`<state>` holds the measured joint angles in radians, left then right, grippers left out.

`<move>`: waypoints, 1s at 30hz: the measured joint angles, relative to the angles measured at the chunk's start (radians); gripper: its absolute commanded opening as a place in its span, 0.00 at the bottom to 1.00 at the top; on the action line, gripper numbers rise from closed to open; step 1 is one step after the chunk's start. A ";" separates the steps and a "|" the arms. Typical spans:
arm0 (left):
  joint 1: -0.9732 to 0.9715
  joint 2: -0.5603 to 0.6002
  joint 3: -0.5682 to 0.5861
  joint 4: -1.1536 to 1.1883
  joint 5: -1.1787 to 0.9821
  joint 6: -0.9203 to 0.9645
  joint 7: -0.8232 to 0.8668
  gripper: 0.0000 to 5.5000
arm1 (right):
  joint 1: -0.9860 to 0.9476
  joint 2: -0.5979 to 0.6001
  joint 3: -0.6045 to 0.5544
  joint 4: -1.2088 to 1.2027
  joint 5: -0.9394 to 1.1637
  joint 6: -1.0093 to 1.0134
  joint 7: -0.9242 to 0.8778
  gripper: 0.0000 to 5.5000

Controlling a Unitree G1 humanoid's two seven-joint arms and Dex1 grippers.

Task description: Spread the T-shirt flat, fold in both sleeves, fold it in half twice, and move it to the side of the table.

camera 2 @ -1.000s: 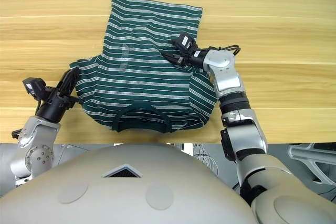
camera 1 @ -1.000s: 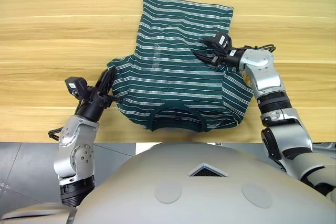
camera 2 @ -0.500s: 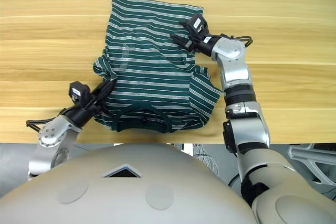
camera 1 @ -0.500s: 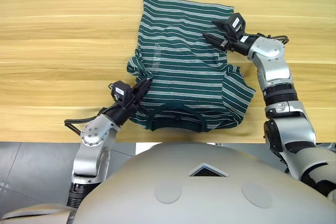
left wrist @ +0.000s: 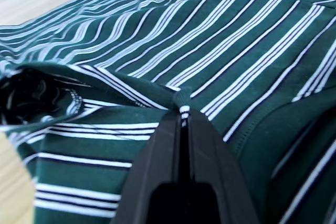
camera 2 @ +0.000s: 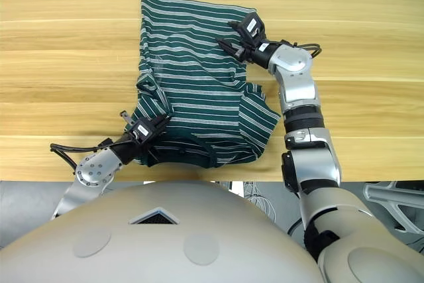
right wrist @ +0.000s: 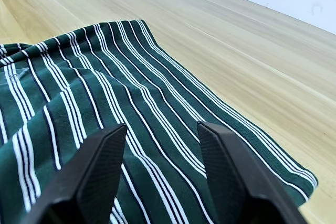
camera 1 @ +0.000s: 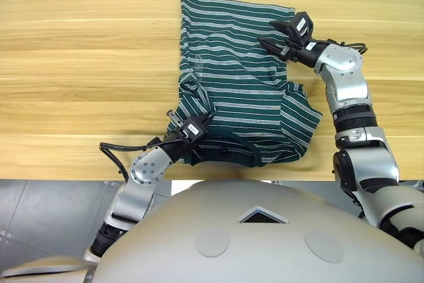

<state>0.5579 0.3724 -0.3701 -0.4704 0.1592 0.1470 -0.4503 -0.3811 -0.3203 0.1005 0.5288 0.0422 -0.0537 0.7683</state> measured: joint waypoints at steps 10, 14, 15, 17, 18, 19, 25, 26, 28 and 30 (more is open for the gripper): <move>0.013 0.031 -0.001 -0.088 -0.091 0.094 -0.046 0.36 | 0.003 0.018 0.002 -0.007 0.000 -0.010 -0.007 0.45; 0.008 0.024 0.053 -0.224 -0.255 0.137 -0.086 0.39 | 0.003 0.018 0.000 -0.011 0.000 -0.028 -0.016 0.45; 0.005 0.026 0.079 -0.241 -0.282 0.138 -0.092 0.39 | 0.004 0.018 -0.003 -0.014 0.000 -0.032 -0.018 0.45; -0.045 0.052 0.192 -0.257 -0.361 0.127 -0.121 0.39 | 0.030 0.012 -0.027 -0.060 0.027 -0.039 -0.021 0.45; -0.089 0.067 0.239 -0.242 -0.395 0.113 -0.139 0.39 | 0.055 0.005 -0.041 -0.095 0.043 -0.039 -0.019 0.45; -0.176 0.091 0.308 -0.214 -0.435 0.092 -0.169 0.39 | 0.095 -0.013 -0.059 -0.153 0.063 -0.037 -0.013 0.45; -0.672 0.090 0.329 0.209 -0.516 0.063 -0.316 0.39 | 0.226 -0.085 -0.110 -0.313 0.119 -0.029 0.015 0.45; -0.755 0.068 0.311 0.307 -0.503 0.056 -0.327 0.39 | 0.236 -0.087 -0.112 -0.320 0.120 -0.029 0.014 0.45; -0.901 0.014 0.272 0.529 -0.467 0.027 -0.340 0.39 | 0.267 -0.091 -0.117 -0.350 0.120 -0.029 0.013 0.45; -1.006 -0.033 0.248 0.720 -0.442 0.004 -0.339 0.39 | 0.309 -0.091 -0.121 -0.375 0.121 -0.030 0.013 0.45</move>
<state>-0.4482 0.3392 -0.1224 0.2498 -0.2827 0.1511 -0.7893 -0.0717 -0.4115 -0.0201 0.1542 0.1636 -0.0834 0.7814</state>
